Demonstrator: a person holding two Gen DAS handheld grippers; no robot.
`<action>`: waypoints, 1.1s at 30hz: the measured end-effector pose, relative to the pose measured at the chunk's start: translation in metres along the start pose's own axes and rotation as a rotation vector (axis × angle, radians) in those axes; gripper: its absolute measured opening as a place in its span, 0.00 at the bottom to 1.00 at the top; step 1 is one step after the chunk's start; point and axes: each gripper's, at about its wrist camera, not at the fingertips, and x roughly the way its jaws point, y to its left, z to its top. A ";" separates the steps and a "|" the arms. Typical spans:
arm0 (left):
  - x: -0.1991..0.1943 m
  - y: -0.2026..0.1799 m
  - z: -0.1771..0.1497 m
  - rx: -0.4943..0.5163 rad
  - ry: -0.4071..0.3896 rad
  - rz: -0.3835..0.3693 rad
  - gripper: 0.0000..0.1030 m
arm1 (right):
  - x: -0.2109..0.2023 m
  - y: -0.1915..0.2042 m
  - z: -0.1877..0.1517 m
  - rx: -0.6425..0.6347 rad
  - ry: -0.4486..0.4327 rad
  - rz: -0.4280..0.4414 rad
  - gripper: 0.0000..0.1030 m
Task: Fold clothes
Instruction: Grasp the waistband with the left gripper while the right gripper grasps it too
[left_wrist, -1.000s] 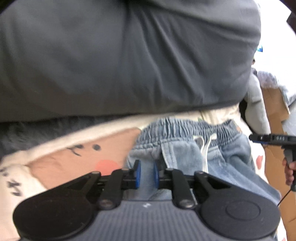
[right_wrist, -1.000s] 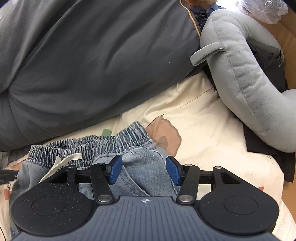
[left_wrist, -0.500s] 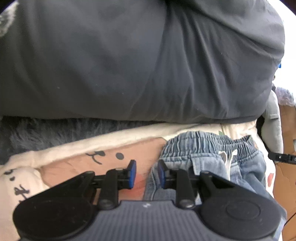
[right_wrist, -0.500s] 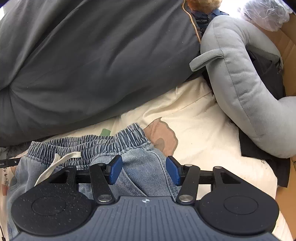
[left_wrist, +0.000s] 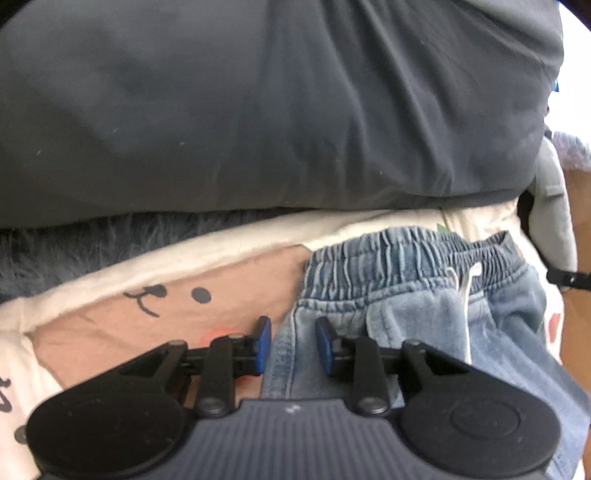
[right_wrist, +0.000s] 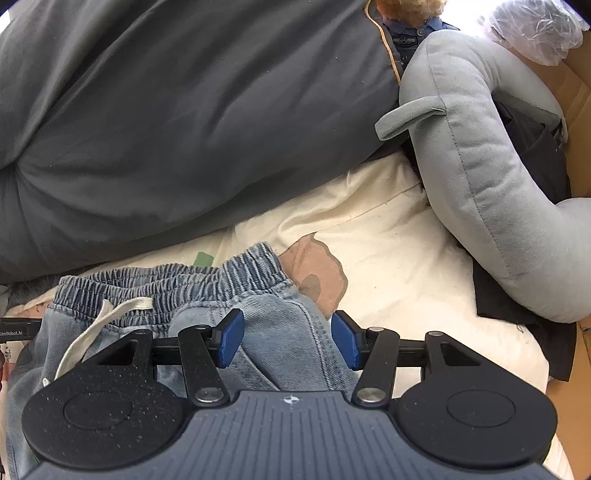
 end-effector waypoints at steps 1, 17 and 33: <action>0.000 -0.002 0.000 0.006 0.000 0.007 0.30 | 0.000 0.000 0.000 -0.003 0.001 -0.001 0.58; 0.008 -0.032 -0.003 0.104 0.043 0.061 0.45 | 0.016 0.001 -0.002 -0.116 0.039 -0.030 0.58; -0.019 -0.018 -0.009 0.069 -0.013 0.056 0.12 | 0.011 -0.002 0.024 -0.200 0.023 0.055 0.57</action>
